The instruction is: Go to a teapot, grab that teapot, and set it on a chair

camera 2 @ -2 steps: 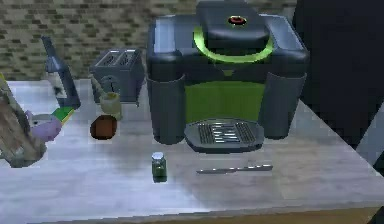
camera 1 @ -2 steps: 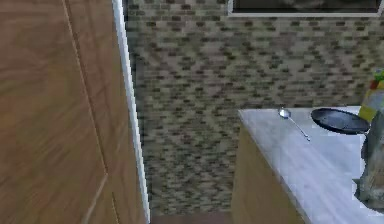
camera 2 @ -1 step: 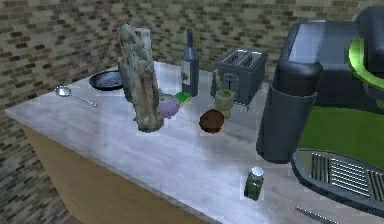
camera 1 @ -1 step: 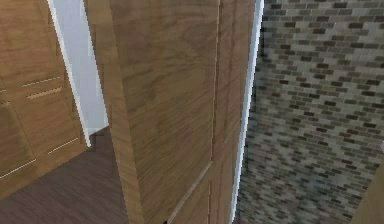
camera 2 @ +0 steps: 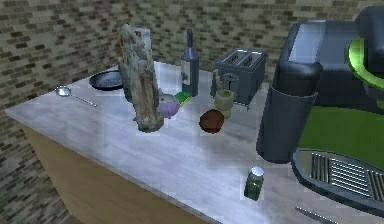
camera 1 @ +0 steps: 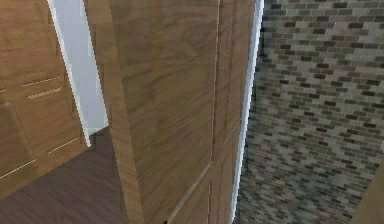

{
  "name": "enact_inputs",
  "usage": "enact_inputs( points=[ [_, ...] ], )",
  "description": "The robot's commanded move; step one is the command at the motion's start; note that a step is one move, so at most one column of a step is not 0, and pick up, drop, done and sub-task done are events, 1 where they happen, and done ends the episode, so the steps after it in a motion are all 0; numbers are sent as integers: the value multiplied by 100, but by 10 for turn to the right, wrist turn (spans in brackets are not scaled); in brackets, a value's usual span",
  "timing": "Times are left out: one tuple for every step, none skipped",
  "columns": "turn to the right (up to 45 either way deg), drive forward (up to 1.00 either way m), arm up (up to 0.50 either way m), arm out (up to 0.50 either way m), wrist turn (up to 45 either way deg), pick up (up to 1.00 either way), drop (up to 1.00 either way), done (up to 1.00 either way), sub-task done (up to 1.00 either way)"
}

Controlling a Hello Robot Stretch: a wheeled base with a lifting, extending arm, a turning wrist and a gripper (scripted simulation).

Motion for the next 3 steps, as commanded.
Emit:
enact_inputs(
  points=[
    [0,0,38,0,0,0,0,0,0],
    [0,0,0,42,0,0,0,0,0],
    [0,0,0,0,450,0,0,0,0]
  ],
)
